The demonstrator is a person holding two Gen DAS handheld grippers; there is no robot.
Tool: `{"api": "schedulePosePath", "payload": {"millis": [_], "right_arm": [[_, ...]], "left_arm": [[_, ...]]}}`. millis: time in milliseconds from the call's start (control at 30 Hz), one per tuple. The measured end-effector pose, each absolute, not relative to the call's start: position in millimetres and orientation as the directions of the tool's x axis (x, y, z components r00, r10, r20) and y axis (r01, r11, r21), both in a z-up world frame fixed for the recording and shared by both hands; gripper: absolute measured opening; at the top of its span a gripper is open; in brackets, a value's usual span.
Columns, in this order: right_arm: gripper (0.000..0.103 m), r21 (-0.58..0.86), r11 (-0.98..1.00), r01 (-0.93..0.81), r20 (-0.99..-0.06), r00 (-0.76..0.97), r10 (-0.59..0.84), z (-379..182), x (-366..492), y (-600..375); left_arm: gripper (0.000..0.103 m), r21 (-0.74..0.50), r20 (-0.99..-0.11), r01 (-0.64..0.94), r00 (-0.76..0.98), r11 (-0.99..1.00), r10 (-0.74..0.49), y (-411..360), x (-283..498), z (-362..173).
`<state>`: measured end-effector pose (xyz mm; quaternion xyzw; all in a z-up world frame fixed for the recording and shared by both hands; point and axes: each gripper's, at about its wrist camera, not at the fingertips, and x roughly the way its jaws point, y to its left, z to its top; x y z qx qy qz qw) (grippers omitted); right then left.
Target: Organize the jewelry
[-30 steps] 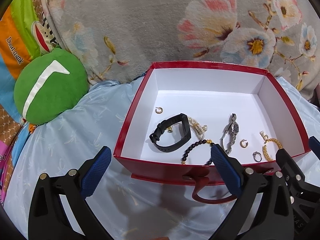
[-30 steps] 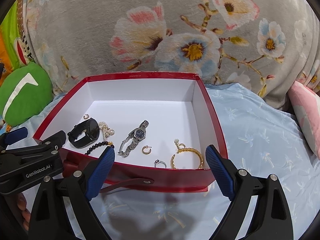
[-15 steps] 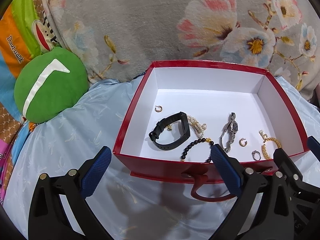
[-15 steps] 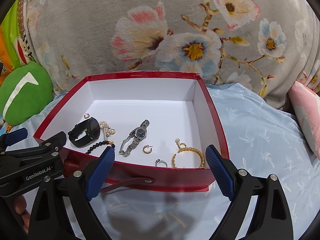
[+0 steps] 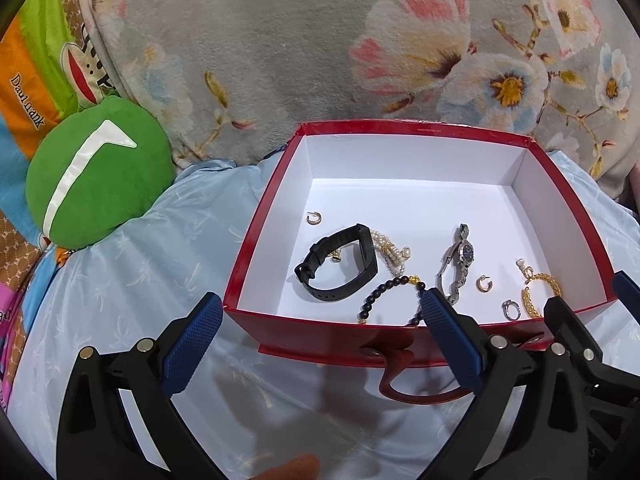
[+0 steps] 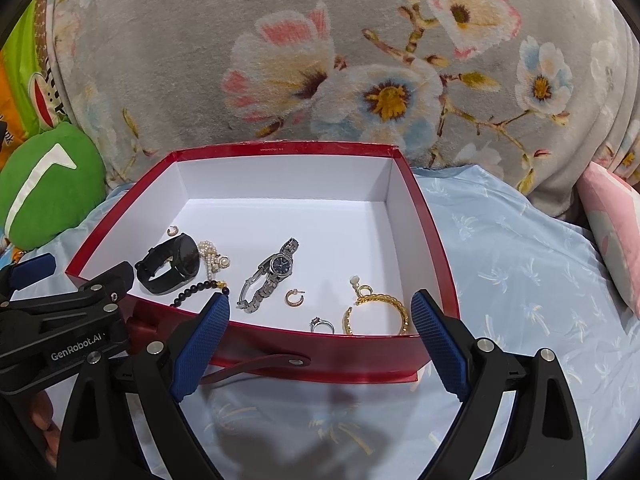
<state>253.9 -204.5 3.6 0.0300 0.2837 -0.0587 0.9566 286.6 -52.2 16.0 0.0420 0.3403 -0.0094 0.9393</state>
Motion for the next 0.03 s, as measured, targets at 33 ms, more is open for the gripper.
{"api": "schedulePosePath", "payload": {"millis": [33], "right_arm": [[0.090, 0.024, 0.991, 0.130, -0.546, 0.832, -0.096, 3.6, 253.8, -204.5]], "left_arm": [[0.097, 0.074, -0.642, 0.046, 0.767, 0.996, 0.012, -52.3, 286.8, 15.8]]}}
